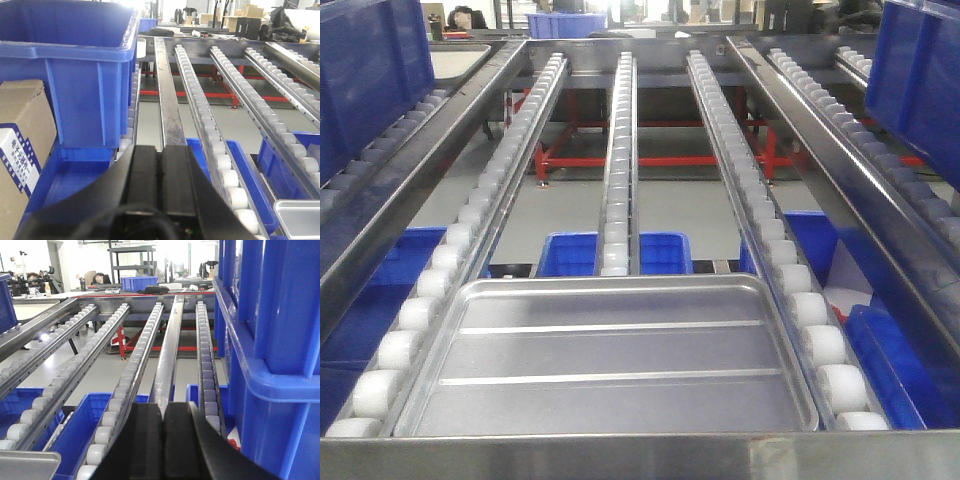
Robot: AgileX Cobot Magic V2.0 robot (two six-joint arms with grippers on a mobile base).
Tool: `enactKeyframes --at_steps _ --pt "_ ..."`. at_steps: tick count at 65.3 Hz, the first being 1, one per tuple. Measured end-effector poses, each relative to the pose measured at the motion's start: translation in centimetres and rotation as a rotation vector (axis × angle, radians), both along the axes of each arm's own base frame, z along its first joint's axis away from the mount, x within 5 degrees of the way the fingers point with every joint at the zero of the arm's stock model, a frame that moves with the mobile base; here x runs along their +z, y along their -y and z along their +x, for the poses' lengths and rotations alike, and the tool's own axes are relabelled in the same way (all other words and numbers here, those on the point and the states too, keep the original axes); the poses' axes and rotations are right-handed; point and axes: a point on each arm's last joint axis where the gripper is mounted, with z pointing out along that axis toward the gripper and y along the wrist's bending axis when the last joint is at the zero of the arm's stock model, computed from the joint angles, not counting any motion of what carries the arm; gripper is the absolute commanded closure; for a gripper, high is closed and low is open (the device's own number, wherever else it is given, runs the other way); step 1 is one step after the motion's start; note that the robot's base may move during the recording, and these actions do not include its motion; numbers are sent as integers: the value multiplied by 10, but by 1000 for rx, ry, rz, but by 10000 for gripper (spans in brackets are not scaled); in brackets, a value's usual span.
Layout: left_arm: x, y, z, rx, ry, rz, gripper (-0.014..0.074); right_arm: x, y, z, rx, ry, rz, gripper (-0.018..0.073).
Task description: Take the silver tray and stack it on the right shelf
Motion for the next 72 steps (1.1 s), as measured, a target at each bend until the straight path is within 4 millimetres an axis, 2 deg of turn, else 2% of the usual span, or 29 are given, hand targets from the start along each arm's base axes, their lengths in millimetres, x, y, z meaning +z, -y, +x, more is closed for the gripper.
enactKeyframes --at_steps 58,65,72 --pt "-2 0 0 -1 -26 3 694 -1 0 0 -2 -23 -1 510" --pt "-4 0 -1 -4 -115 12 694 9 1 -2 -9 -88 -4 510" --pt "13 0 -6 -8 -178 20 694 27 1 1 -16 -180 -8 510"
